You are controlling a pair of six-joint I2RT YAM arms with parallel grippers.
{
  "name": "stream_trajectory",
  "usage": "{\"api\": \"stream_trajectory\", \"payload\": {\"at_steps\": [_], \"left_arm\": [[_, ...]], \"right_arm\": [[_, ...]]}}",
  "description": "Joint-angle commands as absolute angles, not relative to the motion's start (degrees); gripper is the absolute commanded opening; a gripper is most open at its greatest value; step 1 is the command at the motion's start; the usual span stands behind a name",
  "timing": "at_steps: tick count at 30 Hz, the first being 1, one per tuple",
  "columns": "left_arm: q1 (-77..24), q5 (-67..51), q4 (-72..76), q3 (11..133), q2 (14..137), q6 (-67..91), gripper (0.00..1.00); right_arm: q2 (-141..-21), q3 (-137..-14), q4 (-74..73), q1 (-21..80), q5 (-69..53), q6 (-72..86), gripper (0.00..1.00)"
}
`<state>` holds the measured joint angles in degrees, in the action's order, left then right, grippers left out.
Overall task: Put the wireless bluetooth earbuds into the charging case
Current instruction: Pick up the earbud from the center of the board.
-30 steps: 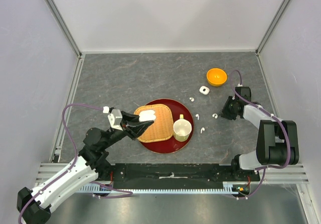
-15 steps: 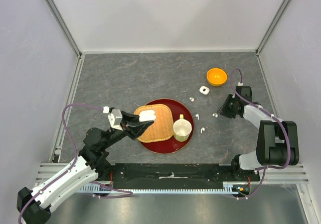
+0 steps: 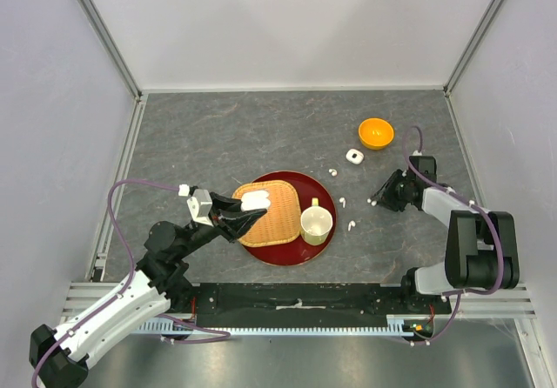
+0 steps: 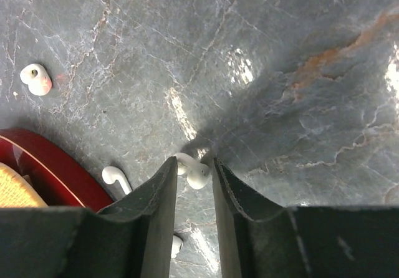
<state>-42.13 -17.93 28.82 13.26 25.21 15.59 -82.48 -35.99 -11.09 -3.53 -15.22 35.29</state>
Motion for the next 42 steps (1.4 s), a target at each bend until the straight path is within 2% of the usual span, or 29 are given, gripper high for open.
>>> {"api": "stream_trajectory", "payload": {"at_steps": [1,9,15,23,27,33,35,42], "left_arm": [[-42.28,-17.05,29.79,13.54,25.40,15.47,0.02],[-42.28,-16.70,30.06,13.54,25.58,15.82,0.02],[-42.28,-17.05,30.94,13.62,26.89,16.26,0.02],[-42.28,-16.96,31.64,13.62,27.77,16.70,0.02],[-42.28,-17.05,31.82,13.71,28.30,16.87,0.02],[-42.19,-17.31,32.43,13.97,29.18,17.05,0.02],[-42.28,-17.58,32.43,14.06,29.44,17.05,0.02],[-42.28,-17.75,32.43,13.97,29.27,17.31,0.02]], "right_arm": [[-80.34,-33.58,-9.85,-3.69,-16.78,39.45,0.36],[-78.14,-31.55,-7.30,-3.60,-20.48,43.24,0.36],[-79.01,-32.69,-6.59,-3.52,-18.64,39.64,0.35],[-79.10,-34.19,-7.65,-3.25,-17.40,36.30,0.28],[-78.14,-34.98,-8.70,-3.08,-16.09,34.90,0.27],[-77.78,-35.95,-9.58,-2.81,-15.99,32.78,0.20],[-77.35,-35.95,-9.58,-2.72,-16.35,32.43,0.14],[-77.96,-36.21,-10.20,-2.64,-17.40,31.38,0.15]]}}
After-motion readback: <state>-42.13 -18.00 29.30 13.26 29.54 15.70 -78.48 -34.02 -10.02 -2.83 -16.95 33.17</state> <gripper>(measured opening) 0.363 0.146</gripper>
